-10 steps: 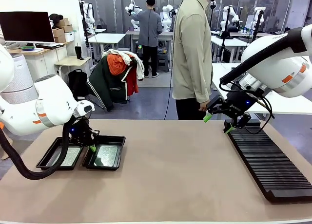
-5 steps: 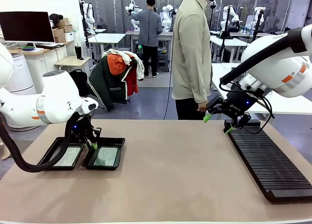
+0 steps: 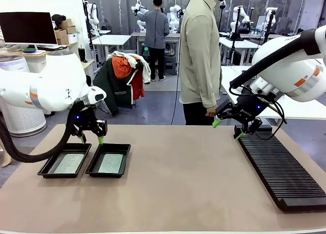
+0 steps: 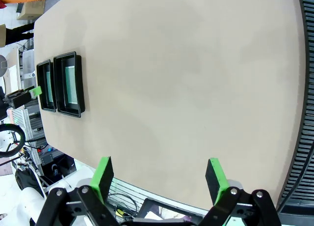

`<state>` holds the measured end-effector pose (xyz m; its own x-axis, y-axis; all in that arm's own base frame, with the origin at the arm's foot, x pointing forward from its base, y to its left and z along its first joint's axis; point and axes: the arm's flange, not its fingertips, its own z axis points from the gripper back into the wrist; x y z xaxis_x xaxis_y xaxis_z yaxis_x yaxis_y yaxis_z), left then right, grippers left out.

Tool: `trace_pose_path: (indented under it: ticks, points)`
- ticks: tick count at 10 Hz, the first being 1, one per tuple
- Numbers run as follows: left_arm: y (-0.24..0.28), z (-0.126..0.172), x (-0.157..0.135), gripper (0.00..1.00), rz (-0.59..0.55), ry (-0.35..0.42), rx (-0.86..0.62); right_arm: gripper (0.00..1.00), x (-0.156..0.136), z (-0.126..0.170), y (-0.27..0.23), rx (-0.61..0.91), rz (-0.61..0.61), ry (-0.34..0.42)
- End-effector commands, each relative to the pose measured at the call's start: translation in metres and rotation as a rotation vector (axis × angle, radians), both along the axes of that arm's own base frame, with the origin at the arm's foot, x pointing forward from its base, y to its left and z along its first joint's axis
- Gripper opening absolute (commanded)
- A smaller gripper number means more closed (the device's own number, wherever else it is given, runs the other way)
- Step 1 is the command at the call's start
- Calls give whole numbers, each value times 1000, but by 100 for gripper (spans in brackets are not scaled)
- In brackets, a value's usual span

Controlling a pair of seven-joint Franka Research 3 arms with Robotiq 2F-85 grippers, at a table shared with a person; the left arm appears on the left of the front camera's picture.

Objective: Inspect and transfer BCBs to ESD trays.
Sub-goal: Pick up the ESD tray and place it on the left side of the table.

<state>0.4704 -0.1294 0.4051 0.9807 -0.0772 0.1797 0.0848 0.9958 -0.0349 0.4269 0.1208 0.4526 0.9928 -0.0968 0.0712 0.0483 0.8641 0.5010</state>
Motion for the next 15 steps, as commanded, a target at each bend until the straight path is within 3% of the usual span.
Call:
trace_pose_path:
  ticks: [1, 2, 7, 8, 15]
  points:
    - [-2, 19, -7, 86, 15, 38, 56, 100, 0, 1, 1, -8, -20, 10]
    - [-1, 28, -10, 100, 19, 42, 62, 100, 0, 1, 1, -8, -20, 10]
    - [6, 47, -20, 100, 53, 68, 57, 100, 0, 1, 1, -8, -20, 10]
    - [3, 41, -15, 100, 4, 40, 39, 100, 0, 1, 1, -8, -20, 10]
    - [3, 41, -15, 100, 4, 40, 39, 100, 0, 1, 1, -8, -20, 10]
